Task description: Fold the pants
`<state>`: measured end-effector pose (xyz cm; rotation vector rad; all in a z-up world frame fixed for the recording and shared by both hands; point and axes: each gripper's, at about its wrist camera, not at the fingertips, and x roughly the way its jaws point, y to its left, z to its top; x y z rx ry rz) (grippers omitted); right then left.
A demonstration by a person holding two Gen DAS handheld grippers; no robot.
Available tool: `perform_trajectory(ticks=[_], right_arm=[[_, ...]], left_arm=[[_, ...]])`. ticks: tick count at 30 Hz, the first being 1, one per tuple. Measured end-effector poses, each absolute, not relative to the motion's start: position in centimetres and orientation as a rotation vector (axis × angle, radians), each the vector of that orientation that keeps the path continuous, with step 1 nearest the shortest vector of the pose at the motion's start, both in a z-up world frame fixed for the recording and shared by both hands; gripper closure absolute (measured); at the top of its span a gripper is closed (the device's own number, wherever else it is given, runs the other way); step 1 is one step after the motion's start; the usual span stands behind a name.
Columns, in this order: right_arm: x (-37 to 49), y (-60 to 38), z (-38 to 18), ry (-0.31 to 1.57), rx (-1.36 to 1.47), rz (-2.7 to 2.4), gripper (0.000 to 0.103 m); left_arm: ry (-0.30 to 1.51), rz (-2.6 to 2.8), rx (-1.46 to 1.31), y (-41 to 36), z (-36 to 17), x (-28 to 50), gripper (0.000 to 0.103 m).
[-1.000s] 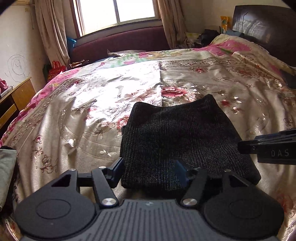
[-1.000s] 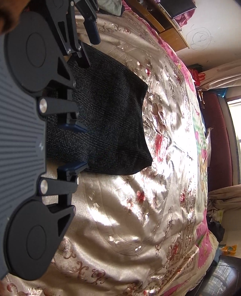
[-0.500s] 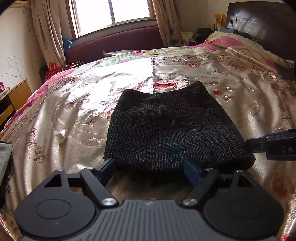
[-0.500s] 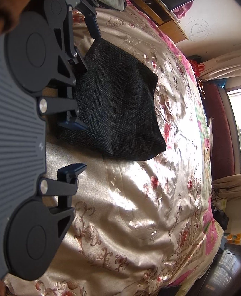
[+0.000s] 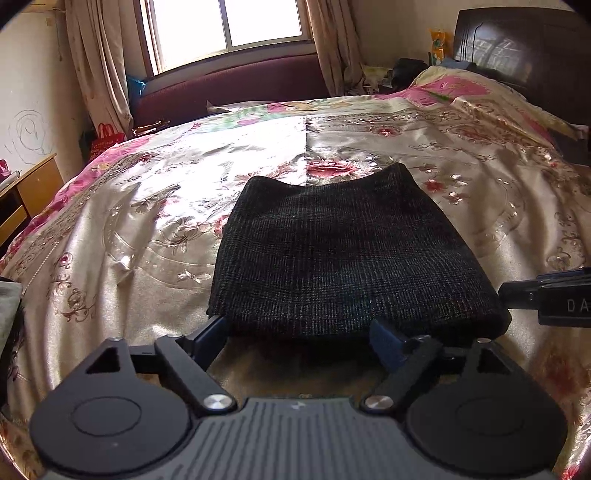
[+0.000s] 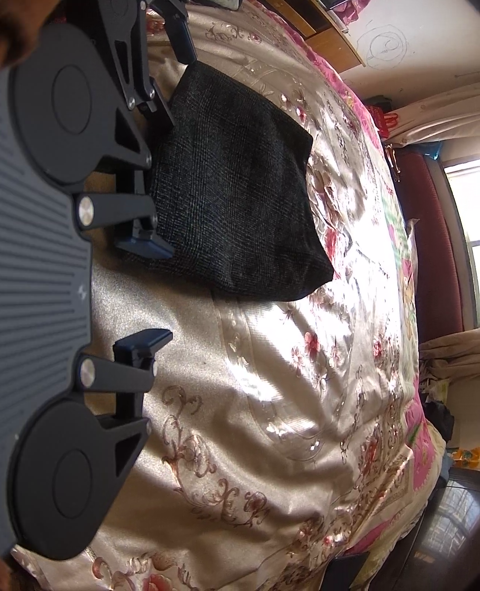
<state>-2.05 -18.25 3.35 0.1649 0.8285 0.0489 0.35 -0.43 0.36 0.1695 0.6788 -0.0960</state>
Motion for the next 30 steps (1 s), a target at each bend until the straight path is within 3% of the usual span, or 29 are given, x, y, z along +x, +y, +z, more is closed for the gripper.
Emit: perform_trajectory(ticks=[7,30], right_arm=[[-2.26,-18.09,3.16,0.815,0.147,0.039,0.056],[-2.98,-18.21,2.91,0.792,0.143,0.027,0.051]], left_arm=[[0.671,-0.097,0.181,-0.68,0.31,0.20,0.000],[0.659,-0.093,0.227,-1.25,0.22,0.12,0.000]])
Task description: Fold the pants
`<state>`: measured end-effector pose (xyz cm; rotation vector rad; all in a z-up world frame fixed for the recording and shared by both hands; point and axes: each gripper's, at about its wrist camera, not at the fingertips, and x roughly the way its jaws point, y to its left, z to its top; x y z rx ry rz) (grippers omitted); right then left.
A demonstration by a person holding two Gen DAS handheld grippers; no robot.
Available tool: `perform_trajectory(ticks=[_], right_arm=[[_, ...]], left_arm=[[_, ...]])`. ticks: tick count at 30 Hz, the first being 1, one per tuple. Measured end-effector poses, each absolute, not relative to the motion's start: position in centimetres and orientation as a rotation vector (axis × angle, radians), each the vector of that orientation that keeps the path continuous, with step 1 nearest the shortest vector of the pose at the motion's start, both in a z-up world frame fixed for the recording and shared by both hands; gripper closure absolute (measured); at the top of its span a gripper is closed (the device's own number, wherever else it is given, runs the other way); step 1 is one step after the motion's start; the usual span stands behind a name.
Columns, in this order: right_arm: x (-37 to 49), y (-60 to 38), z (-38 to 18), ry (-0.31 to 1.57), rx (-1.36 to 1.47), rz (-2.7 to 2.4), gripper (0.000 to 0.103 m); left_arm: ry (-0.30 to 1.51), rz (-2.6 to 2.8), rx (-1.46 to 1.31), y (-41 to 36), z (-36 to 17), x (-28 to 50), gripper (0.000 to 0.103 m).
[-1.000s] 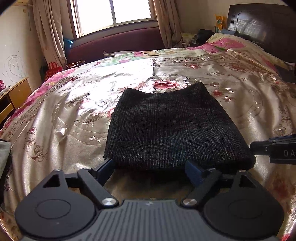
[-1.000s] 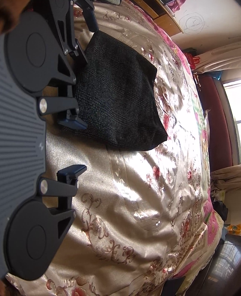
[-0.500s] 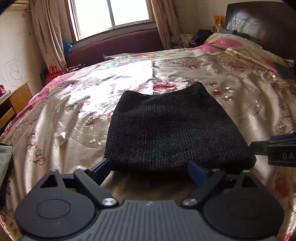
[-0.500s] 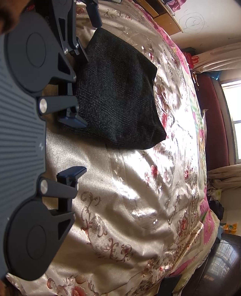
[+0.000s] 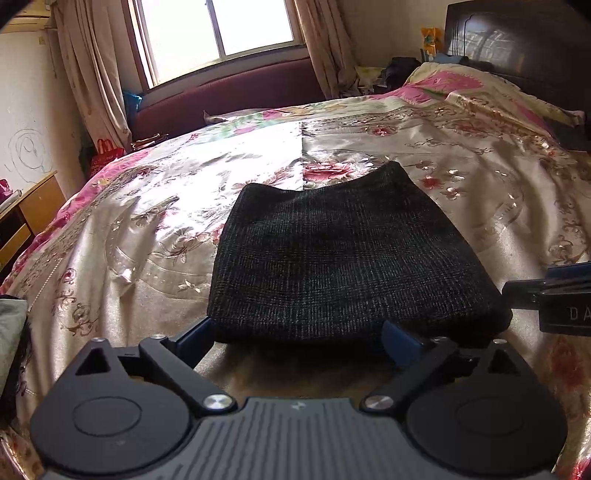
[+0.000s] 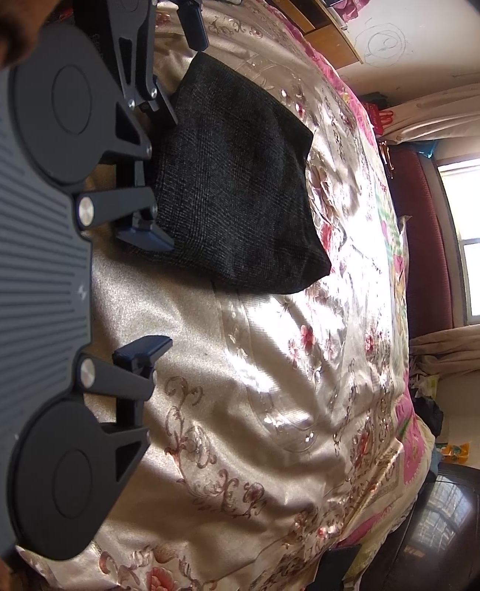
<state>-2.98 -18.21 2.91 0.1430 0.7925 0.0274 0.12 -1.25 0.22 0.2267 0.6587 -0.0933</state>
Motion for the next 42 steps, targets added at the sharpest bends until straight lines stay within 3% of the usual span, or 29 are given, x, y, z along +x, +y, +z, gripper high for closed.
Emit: perform_trajectory(ticks=[42], right_arm=[[-2.88,-18.11,2.40,0.815,0.091,0.008,0.041]], left_arm=[[0.692,-0.116,0.245,-1.32,-0.23,0.38,0.000]])
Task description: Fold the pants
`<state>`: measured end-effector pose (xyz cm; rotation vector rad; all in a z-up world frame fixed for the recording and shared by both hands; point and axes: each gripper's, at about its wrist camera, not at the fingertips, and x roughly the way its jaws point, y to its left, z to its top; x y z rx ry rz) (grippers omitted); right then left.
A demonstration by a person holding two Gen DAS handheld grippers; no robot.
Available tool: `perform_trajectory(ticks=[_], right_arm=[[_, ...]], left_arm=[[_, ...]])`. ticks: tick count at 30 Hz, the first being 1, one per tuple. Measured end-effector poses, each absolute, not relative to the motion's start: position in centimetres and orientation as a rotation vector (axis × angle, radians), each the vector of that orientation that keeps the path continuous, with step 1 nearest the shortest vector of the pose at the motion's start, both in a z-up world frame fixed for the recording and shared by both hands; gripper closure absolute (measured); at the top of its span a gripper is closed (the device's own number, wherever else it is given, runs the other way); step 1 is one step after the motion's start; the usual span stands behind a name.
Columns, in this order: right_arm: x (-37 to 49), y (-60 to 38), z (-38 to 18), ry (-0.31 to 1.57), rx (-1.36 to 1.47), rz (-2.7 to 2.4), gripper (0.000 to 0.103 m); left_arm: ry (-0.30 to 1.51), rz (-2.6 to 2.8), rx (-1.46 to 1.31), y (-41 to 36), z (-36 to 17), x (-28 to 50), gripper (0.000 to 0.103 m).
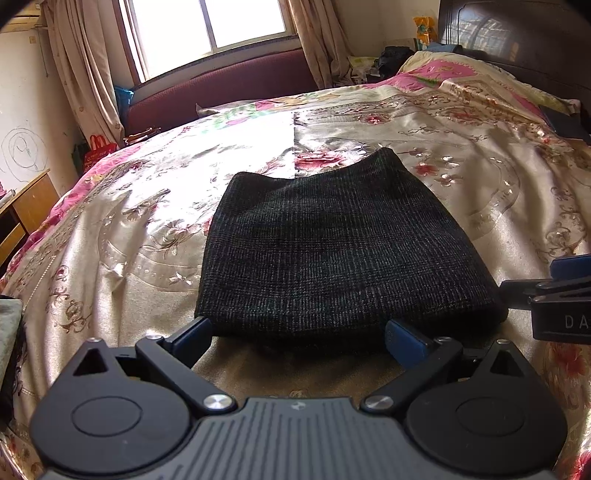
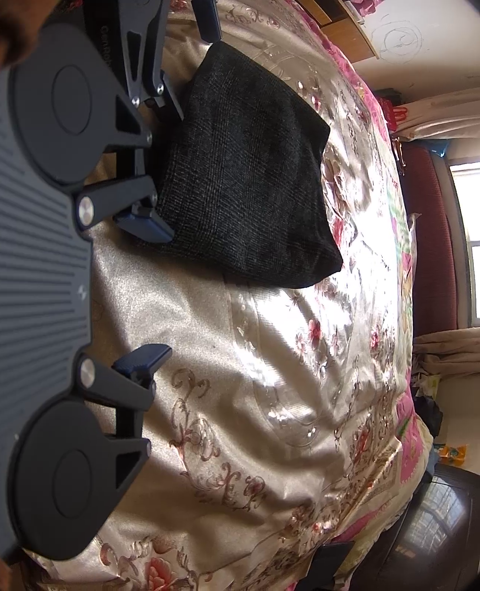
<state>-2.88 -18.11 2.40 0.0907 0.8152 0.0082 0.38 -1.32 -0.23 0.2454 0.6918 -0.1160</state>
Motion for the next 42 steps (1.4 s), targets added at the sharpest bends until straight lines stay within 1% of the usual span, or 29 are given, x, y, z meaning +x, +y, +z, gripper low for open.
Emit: perform_trajectory(ticks=[42], right_arm=[[-3.03,-17.28,1.69,0.850,0.050,0.027,0.039]], left_arm=[[0.716,-0.134,0.212,-1.16,-0.13,0.63,0.000]])
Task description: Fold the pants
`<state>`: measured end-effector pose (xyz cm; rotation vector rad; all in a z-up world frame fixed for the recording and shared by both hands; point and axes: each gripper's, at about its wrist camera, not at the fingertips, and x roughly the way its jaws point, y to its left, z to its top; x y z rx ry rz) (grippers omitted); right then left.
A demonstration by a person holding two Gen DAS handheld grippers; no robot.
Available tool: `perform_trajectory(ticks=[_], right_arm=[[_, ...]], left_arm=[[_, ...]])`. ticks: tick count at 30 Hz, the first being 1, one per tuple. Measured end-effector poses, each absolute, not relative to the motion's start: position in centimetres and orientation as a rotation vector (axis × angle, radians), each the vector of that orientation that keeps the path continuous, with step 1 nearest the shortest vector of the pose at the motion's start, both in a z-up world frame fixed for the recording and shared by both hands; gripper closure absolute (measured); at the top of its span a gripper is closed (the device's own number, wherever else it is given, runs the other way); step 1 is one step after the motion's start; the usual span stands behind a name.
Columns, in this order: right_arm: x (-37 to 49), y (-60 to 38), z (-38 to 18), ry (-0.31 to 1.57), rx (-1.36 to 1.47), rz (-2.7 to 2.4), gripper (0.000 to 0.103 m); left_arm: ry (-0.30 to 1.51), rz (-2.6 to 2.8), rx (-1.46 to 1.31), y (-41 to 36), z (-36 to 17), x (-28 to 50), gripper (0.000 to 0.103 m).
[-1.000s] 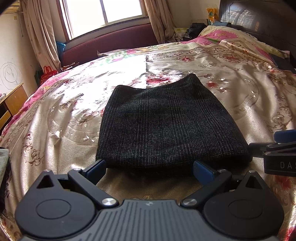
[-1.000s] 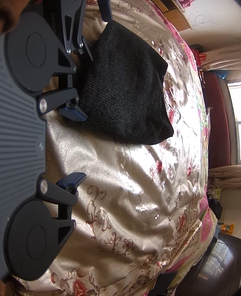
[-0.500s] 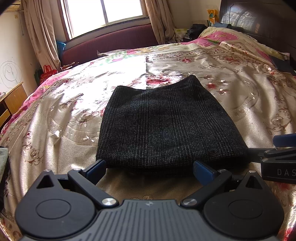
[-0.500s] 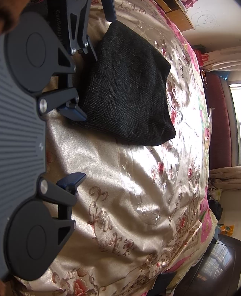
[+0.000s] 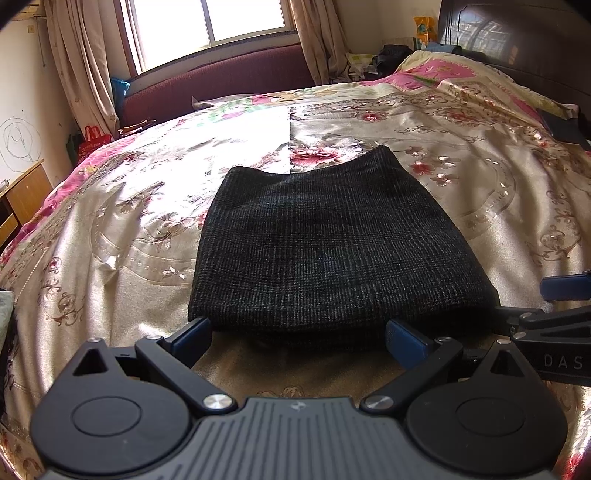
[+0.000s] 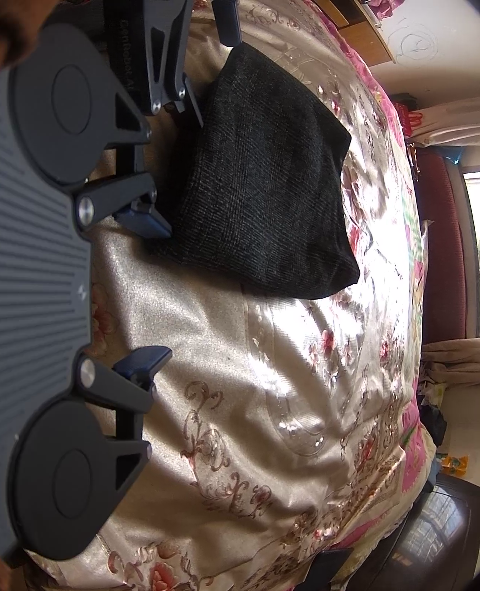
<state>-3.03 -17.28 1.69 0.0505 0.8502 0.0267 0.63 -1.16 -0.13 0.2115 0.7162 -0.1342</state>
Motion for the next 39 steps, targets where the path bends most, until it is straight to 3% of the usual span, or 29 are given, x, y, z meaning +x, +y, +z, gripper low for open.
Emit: perform_trajectory(ticks=[39], right_arm=[[-2.99,-16.68,1.45,0.859,0.043,0.037,0.038]], left_arm=[[0.734,-0.138,0.196,-0.99,-0.25,0.81,0.000]])
